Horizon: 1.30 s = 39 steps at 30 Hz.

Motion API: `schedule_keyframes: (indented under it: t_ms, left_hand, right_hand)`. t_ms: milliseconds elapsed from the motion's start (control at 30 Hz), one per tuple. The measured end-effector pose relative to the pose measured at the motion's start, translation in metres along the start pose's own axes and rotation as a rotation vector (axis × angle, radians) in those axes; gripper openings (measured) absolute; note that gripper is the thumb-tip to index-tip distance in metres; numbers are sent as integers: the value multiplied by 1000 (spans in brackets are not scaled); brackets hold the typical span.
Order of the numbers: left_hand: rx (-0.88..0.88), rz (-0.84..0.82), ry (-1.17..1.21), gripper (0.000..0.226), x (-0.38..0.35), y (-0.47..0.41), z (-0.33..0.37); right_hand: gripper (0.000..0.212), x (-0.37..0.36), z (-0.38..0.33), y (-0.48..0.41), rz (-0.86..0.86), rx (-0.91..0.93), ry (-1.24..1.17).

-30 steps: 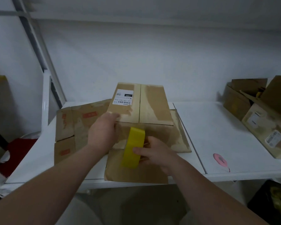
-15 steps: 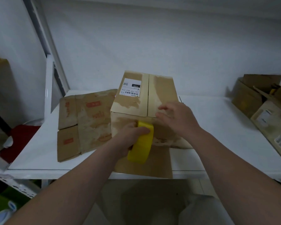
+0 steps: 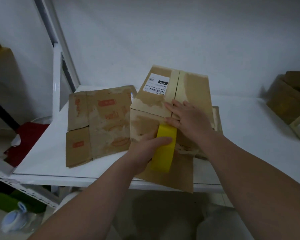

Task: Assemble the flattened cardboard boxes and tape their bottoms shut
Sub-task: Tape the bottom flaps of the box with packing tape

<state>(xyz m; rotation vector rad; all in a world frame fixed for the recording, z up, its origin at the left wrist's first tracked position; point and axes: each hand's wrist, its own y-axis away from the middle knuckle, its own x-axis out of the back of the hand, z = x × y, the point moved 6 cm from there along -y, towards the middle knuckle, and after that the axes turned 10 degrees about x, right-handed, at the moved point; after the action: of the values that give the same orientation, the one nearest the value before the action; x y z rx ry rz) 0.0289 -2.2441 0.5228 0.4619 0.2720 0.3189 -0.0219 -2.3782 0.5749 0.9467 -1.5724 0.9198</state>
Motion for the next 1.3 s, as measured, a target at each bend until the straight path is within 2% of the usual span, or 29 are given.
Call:
schedule_keyframes:
  t_ms: [133, 233, 400, 533, 600, 667, 733, 800, 867, 900, 967, 1067, 1200, 1300]
  left_hand:
    - [37, 23, -40, 43, 6, -7, -14]
    - [103, 77, 10, 33, 9, -11, -22]
    - [91, 192, 28, 30, 3, -14, -18]
    - [62, 365, -25, 58, -8, -10, -7]
    - [25, 439, -52, 59, -14, -11, -3]
    - [9, 507, -56, 57, -20, -14, -1]
    - [21, 578, -73, 59, -26, -16, -2]
    - [11, 647, -115, 56, -34, -17, -2]
    - [29, 698, -159, 59, -44, -16, -3]
    - [48, 717, -169, 67, -49, -17, -5]
    - [83, 745, -151, 81, -58, -21, -10]
    - [113, 801, -134, 88, -67, -25, -13]
    - [114, 865, -76, 85, -73, -27, -15]
    - [125, 877, -18, 78, -77, -29, -15]
  right_hand:
    - [66, -1, -1, 0, 14, 3, 40]
    - [69, -2, 0, -1, 23, -5, 50]
    - [77, -5, -3, -3, 23, -31, 82]
    - [76, -2, -10, 0, 26, -40, 142]
    - [71, 1, -12, 8, 42, -29, 111]
    - [59, 12, -6, 25, 171, -72, -45]
    - [43, 25, 10, 51, 386, -153, -150]
    - [32, 33, 31, 87, 594, -253, -73]
    - [29, 31, 58, 121, 669, -402, 8]
    - [29, 25, 74, 135, 626, -491, 7]
    - [30, 1, 106, 159, 423, -664, -66]
    - [36, -31, 139, 192, 156, -851, -167]
    - [37, -56, 166, 213, -61, -937, -156]
    - [37, -64, 176, 217, -111, -984, -150]
